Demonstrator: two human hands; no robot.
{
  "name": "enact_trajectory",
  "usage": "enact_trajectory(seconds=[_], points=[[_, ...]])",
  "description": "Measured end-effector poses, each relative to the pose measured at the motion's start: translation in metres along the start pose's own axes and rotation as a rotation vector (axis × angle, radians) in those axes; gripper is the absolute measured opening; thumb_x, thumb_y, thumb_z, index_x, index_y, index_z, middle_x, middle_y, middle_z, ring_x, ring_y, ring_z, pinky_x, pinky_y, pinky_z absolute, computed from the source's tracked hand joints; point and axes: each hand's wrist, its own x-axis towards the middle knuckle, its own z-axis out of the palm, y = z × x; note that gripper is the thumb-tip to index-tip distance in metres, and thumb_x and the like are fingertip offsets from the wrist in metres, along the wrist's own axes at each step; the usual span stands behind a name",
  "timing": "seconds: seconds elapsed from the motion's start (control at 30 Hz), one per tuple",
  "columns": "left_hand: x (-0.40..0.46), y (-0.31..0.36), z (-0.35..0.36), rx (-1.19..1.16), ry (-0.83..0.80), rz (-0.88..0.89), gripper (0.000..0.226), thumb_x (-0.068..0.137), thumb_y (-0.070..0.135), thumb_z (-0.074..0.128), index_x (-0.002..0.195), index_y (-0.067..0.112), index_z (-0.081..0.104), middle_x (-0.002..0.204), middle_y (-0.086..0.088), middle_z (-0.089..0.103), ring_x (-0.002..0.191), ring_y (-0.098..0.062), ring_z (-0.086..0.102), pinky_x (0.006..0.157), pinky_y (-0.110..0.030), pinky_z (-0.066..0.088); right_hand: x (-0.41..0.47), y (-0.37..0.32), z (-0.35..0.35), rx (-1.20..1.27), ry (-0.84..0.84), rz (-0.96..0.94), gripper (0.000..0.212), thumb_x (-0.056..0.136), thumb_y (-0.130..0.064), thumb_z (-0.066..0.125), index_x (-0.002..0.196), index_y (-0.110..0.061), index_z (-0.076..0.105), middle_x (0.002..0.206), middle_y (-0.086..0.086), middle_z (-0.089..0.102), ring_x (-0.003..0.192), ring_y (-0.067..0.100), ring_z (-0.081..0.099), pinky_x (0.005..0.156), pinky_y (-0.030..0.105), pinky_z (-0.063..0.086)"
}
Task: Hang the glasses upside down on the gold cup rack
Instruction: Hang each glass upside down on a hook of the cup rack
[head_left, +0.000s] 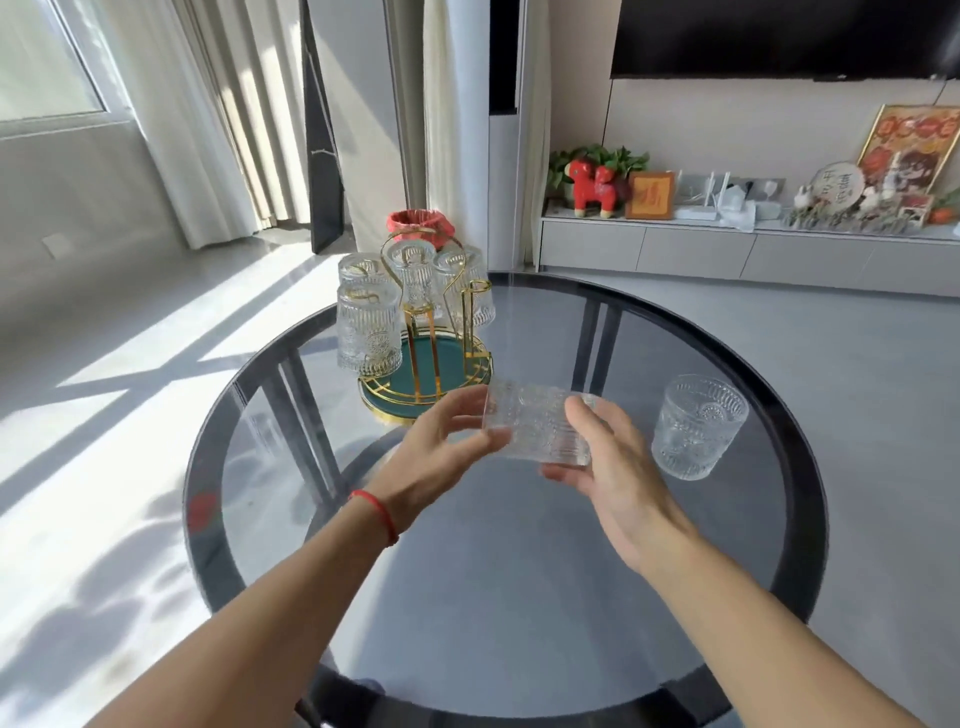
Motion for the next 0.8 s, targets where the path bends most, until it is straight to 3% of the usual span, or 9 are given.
enact_trajectory(seconds=[0.1,0.17,0.23,0.27,0.4,0.53,0.7,0.8], points=[[0.001,-0.022,-0.014,0.462,0.152,0.125,0.061,0.082,0.06,0.054,0.129,0.022,0.062,0.13,0.004,0.064,0.123,-0.013,0.054,0.107,-0.039,0.045,0.01,-0.002,0.002,-0.178,0.1,-0.139,0.045,0.099,-0.046,0.062,0.141,-0.035,0.051,0.132,-0.008,0.066,0.078,0.006,0.077,0.09,0.041,0.058],[0.004,-0.035,-0.019,0.677,0.215,0.168,0.058,0.085,0.055,0.052,0.128,0.018,0.063,0.132,-0.002,0.06,0.126,-0.018,0.047,0.11,-0.036,0.04,0.018,-0.009,0.004,-0.345,0.147,-0.295,0.051,0.096,-0.051,0.064,0.142,-0.047,0.044,0.142,-0.016,0.055,0.098,0.004,0.074,0.095,0.033,0.051],[0.01,-0.045,-0.022,0.819,0.214,0.157,0.058,0.084,0.049,0.055,0.132,0.016,0.059,0.14,-0.005,0.055,0.135,-0.024,0.041,0.115,-0.039,0.035,0.029,-0.022,0.005,-0.478,0.193,-0.458,0.061,0.093,-0.049,0.068,0.147,-0.038,0.043,0.147,-0.018,0.051,0.129,0.009,0.057,0.11,0.038,0.044],[0.012,-0.05,-0.023,0.876,0.198,0.147,0.061,0.084,0.047,0.056,0.136,0.017,0.056,0.146,-0.006,0.051,0.14,-0.026,0.037,0.117,-0.042,0.034,0.036,-0.032,0.008,-0.518,0.207,-0.522,0.062,0.093,-0.046,0.07,0.148,-0.032,0.045,0.148,-0.013,0.053,0.134,0.012,0.052,0.113,0.039,0.043],[0.013,-0.067,-0.021,0.987,0.153,0.096,0.074,0.085,0.052,0.055,0.15,0.022,0.039,0.163,-0.008,0.03,0.153,-0.029,0.018,0.121,-0.051,0.027,0.066,-0.078,0.032,-0.592,0.218,-0.664,0.06,0.095,-0.044,0.069,0.148,-0.023,0.05,0.15,-0.004,0.056,0.137,0.013,0.05,0.108,0.027,0.039],[0.014,-0.075,-0.013,1.009,0.193,0.069,0.075,0.089,0.056,0.048,0.154,0.024,0.032,0.167,-0.007,0.021,0.156,-0.028,0.01,0.125,-0.049,0.019,0.092,-0.109,0.06,-0.704,0.189,-0.698,0.063,0.096,-0.044,0.067,0.151,-0.02,0.052,0.156,-0.001,0.055,0.143,0.018,0.048,0.109,0.022,0.034],[0.013,-0.076,-0.01,0.986,0.216,0.054,0.067,0.091,0.055,0.046,0.15,0.023,0.043,0.168,-0.005,0.021,0.156,-0.025,0.008,0.125,-0.047,0.02,0.109,-0.104,0.084,-0.935,0.109,-0.669,0.068,0.097,-0.046,0.064,0.157,-0.019,0.045,0.155,0.013,0.053,0.146,0.03,0.046,0.12,0.041,0.037],[0.013,-0.074,-0.011,0.982,0.213,0.056,0.062,0.091,0.053,0.048,0.146,0.023,0.048,0.168,-0.004,0.02,0.156,-0.024,0.008,0.124,-0.047,0.022,0.117,-0.101,0.096,-1.028,0.065,-0.629,0.07,0.097,-0.046,0.064,0.157,-0.018,0.043,0.154,0.014,0.053,0.146,0.033,0.044,0.119,0.043,0.034]])
